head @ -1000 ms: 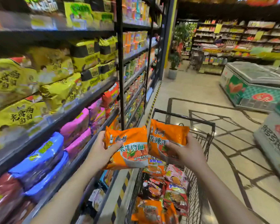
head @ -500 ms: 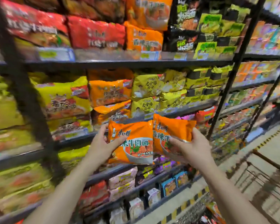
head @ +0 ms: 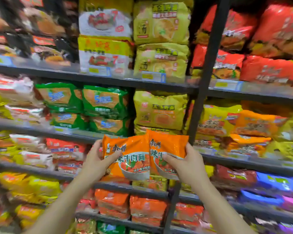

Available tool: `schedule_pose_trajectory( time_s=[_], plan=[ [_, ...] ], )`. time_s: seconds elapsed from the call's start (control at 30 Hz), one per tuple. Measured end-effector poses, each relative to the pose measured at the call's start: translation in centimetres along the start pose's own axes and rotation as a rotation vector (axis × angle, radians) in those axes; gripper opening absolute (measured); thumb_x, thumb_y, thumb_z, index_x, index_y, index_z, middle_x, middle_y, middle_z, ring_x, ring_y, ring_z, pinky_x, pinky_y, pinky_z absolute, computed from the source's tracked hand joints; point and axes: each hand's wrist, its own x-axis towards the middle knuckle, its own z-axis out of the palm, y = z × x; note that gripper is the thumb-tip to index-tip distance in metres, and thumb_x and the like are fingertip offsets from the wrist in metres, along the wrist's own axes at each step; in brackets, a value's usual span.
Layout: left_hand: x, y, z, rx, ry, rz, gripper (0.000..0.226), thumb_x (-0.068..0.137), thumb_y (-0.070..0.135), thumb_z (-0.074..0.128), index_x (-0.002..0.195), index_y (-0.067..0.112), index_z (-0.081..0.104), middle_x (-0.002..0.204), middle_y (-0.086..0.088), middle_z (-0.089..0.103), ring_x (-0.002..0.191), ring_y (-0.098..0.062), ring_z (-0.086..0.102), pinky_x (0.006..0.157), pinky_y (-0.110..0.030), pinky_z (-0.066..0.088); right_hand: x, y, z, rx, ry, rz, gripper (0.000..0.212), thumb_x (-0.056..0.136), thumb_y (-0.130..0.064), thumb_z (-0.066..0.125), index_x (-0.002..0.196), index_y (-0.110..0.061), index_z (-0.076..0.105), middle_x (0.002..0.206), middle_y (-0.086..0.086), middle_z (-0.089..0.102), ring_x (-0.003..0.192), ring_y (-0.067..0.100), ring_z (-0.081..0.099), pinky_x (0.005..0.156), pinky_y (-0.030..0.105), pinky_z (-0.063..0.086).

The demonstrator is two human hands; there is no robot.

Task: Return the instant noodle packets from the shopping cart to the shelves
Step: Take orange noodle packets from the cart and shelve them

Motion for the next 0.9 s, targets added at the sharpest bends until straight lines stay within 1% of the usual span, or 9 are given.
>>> schedule_pose_trajectory(
  time_s=[0.1, 0.17, 0.2, 0.23, 0.33, 0.47, 0.53, 0.7, 0.9],
  plan=[
    [0.0, -1.6, -10.2, -0.009, 0.11, -0.024, 0.036, 0.086, 0.034, 0.078, 0.107, 0.046, 0.052, 0.093, 0.023, 0.077, 0.084, -0.008, 0.076, 0.069, -0.03, 0.061, 1.0, -4.6, 9.3, 0.015, -0.084, -0.066, 0.034, 0.078, -0.041, 0.087, 0.098, -0.034, 0.06, 0.096, -0.016, 0.071, 0.086, 0.005, 0.069, 0.073, 0.032, 0.055],
    [0.0, -1.7, -12.1, -0.004, 0.152, -0.031, 0.034, 0.088, 0.028, 0.077, 0.105, 0.044, 0.053, 0.09, 0.021, 0.077, 0.084, -0.006, 0.076, 0.071, -0.031, 0.062, 1.0, -6.1, 11.5, 0.047, -0.125, -0.042, 0.032, 0.078, -0.037, 0.088, 0.096, -0.032, 0.062, 0.092, -0.013, 0.074, 0.083, 0.005, 0.07, 0.074, 0.033, 0.056],
    [-0.9, -2.2, -19.0, 0.001, 0.252, -0.04, 0.035, 0.088, 0.026, 0.078, 0.106, 0.043, 0.053, 0.091, 0.019, 0.078, 0.085, -0.004, 0.075, 0.072, -0.029, 0.062, 0.9, -9.8, 17.7, 0.053, -0.188, -0.103, 0.032, 0.077, -0.037, 0.088, 0.096, -0.03, 0.064, 0.09, -0.012, 0.075, 0.081, 0.004, 0.07, 0.074, 0.033, 0.055],
    [-1.8, -3.1, -25.4, 0.003, 0.325, -0.05, 0.038, 0.087, 0.027, 0.079, 0.112, 0.042, 0.054, 0.096, 0.016, 0.078, 0.088, -0.004, 0.075, 0.075, -0.029, 0.062, 0.6, -13.3, 23.8, 0.043, -0.235, -0.135, 0.031, 0.077, -0.037, 0.088, 0.095, -0.029, 0.065, 0.088, -0.012, 0.075, 0.079, 0.004, 0.07, 0.072, 0.032, 0.054],
    [-2.5, -3.7, -32.1, 0.077, 0.408, -0.044, 0.058, 0.081, 0.04, 0.082, 0.13, 0.031, 0.053, 0.108, 0.009, 0.077, 0.095, -0.006, 0.074, 0.086, -0.036, 0.06, 0.0, -17.5, 29.2, 0.129, -0.315, -0.16, 0.03, 0.077, -0.035, 0.088, 0.096, -0.027, 0.066, 0.09, -0.011, 0.075, 0.081, 0.005, 0.07, 0.072, 0.032, 0.053],
    [-4.6, -3.8, -43.2, 0.074, 0.536, -0.046, 0.058, 0.081, 0.041, 0.081, 0.129, 0.029, 0.053, 0.11, 0.004, 0.077, 0.093, -0.012, 0.077, 0.075, -0.034, 0.063, -0.4, -24.6, 39.0, 0.175, -0.408, -0.225, 0.031, 0.075, -0.032, 0.091, 0.091, -0.025, 0.065, 0.088, -0.009, 0.075, 0.081, 0.01, 0.071, 0.08, 0.039, 0.058],
    [-5.5, -4.0, -47.7, 0.086, 0.607, -0.047, 0.052, 0.083, 0.04, 0.08, 0.125, 0.027, 0.053, 0.107, 0.006, 0.076, 0.09, -0.012, 0.077, 0.071, -0.032, 0.064, -0.9, -27.8, 43.3, 0.205, -0.468, -0.26, 0.033, 0.075, -0.032, 0.091, 0.092, -0.027, 0.064, 0.089, -0.011, 0.074, 0.081, 0.009, 0.071, 0.082, 0.042, 0.059],
    [-7.2, -5.4, -56.6, 0.089, 0.733, -0.082, 0.055, 0.073, 0.056, 0.084, 0.117, 0.045, 0.054, 0.115, 0.007, 0.074, 0.098, -0.015, 0.076, 0.085, -0.047, 0.062, -1.5, -33.6, 53.4, 0.245, -0.589, -0.328, 0.056, 0.062, -0.057, 0.088, 0.104, -0.027, 0.066, 0.098, -0.009, 0.077, 0.086, 0.013, 0.074, 0.082, 0.047, 0.061],
    [-6.1, -7.2, -64.8, 0.092, 0.848, -0.105, 0.063, 0.078, 0.05, 0.082, 0.13, 0.035, 0.05, 0.116, 0.006, 0.074, 0.097, -0.017, 0.077, 0.084, -0.049, 0.063, -1.3, -39.4, 63.9, 0.286, -0.719, -0.421, 0.058, 0.071, -0.05, 0.089, 0.118, -0.027, 0.063, 0.11, -0.009, 0.072, 0.095, 0.013, 0.071, 0.086, 0.043, 0.06]
  ],
)
